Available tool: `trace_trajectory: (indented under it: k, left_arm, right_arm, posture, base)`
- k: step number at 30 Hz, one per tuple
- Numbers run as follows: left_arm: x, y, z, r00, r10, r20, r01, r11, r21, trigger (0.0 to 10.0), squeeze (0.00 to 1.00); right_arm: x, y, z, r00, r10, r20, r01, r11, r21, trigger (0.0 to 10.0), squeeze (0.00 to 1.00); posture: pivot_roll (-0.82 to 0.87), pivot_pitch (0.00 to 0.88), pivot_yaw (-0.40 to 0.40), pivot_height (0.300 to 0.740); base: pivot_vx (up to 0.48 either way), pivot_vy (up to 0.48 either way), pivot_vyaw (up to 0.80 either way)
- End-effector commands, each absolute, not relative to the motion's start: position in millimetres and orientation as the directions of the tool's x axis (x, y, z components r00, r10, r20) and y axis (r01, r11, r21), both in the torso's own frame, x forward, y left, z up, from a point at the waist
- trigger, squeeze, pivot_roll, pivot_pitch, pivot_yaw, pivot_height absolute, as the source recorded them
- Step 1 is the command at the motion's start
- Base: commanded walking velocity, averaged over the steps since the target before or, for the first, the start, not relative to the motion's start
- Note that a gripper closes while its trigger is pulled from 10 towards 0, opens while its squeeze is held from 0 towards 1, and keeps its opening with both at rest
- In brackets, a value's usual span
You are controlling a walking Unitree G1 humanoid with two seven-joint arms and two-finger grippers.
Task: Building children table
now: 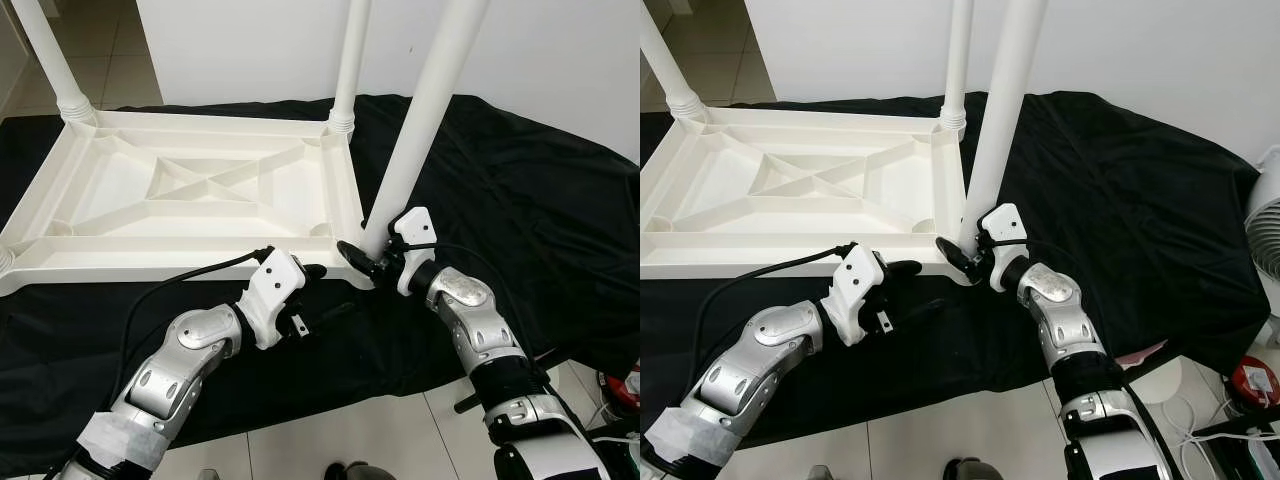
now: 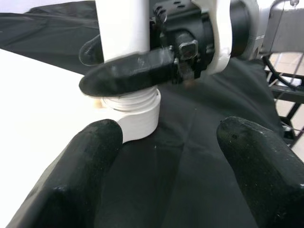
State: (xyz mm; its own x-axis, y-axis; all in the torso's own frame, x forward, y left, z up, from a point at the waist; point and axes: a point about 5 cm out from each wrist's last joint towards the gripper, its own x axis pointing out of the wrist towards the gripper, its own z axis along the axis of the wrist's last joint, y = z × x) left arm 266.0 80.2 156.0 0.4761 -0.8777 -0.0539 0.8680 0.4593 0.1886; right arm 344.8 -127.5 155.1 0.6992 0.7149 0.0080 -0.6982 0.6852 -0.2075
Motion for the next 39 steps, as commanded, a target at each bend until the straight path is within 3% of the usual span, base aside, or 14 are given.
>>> trace_trajectory:
  k: [1, 12, 13, 14, 15, 18, 20, 23, 29, 37, 39]
  left_arm:
    - [259, 74, 155, 0.392, -0.917, -0.071, 0.909, 0.375, 0.18, 10.0, 0.0]
    - [260, 77, 156, 0.405, -0.911, -0.076, 0.904, 0.387, 0.18, 10.0, 0.0]
    - [260, 77, 155, 0.408, -0.91, -0.078, 0.903, 0.39, 0.181, 10.0, 0.0]
    - [260, 77, 155, 0.408, -0.91, -0.078, 0.903, 0.39, 0.181, 10.0, 0.0]
    - [261, 77, 155, 0.413, -0.908, -0.078, 0.901, 0.394, 0.182, 10.0, 0.0]
    - [262, 77, 154, 0.417, -0.905, -0.078, 0.899, 0.399, 0.183, 10.0, 0.0]
    - [265, 76, 154, 0.442, -0.895, -0.067, 0.884, 0.422, 0.201, 10.0, 0.0]
    - [268, 76, 154, 0.458, -0.887, -0.064, 0.875, 0.437, 0.21, 10.0, 0.0]
    - [268, 77, 154, 0.461, -0.885, -0.065, 0.873, 0.439, 0.21, 10.0, 0.0]
    - [273, 81, 151, 0.493, -0.867, -0.081, 0.857, 0.467, 0.216, 10.0, 0.0]
    - [274, 81, 151, 0.499, -0.863, -0.083, 0.855, 0.474, 0.212, 10.0, 0.0]
  right_arm:
    - [346, -126, 147, 0.657, 0.751, -0.063, -0.743, 0.632, -0.218, 0.0, 0.0]
    - [349, -135, 139, 0.642, 0.762, -0.084, -0.762, 0.623, -0.179, 0.0, 0.0]
    - [350, -136, 139, 0.649, 0.757, -0.074, -0.756, 0.632, -0.169, 4.2, 0.0]
    - [350, -136, 139, 0.649, 0.757, -0.074, -0.756, 0.632, -0.169, 4.2, 0.0]
    - [351, -137, 139, 0.671, 0.739, -0.056, -0.737, 0.658, -0.155, 10.0, 0.0]
    - [352, -137, 140, 0.703, 0.71, -0.037, -0.706, 0.692, -0.15, 10.0, 0.0]
    - [356, -138, 137, 0.802, 0.597, -0.028, -0.594, 0.791, -0.149, 10.0, 0.0]
    - [356, -134, 134, 0.866, 0.5, -0.014, -0.498, 0.86, -0.112, 10.0, 0.0]
    - [355, -131, 133, 0.888, 0.459, -0.008, -0.458, 0.884, -0.088, 10.0, 0.0]
    - [330, -99, 128, 0.992, 0.116, 0.046, -0.117, 0.993, 0.023, 10.0, 0.0]
    - [326, -93, 127, 0.995, 0.093, 0.046, -0.095, 0.995, 0.031, 10.0, 0.0]
  posture:
    - [0.06, 0.058, -0.052, 0.74]
    - [0.07, 0.05, -0.052, 0.74]
    - [0.07, 0.049, -0.054, 0.74]
    - [0.07, 0.049, -0.054, 0.74]
    - [0.07, 0.048, -0.054, 0.74]
    - [0.07, 0.046, -0.056, 0.74]
    - [0.07, 0.04, -0.061, 0.74]
    - [0.07, 0.035, -0.064, 0.74]
    - [0.07, 0.035, -0.064, 0.74]
    - [0.07, 0.024, -0.07, 0.74]
    - [0.07, 0.025, -0.069, 0.74]
  base:
    - [0.0, 0.0, 0.0]
    - [0.0, 0.0, 0.0]
    - [0.0, 0.0, 0.0]
    - [0.0, 0.0, 0.0]
    - [0.0, 0.0, 0.0]
    - [0.0, 0.0, 0.0]
    - [0.0, 0.0, 0.0]
    - [0.0, 0.0, 0.0]
    - [0.0, 0.0, 0.0]
    - [0.0, 0.0, 0.0]
    - [0.0, 0.0, 0.0]
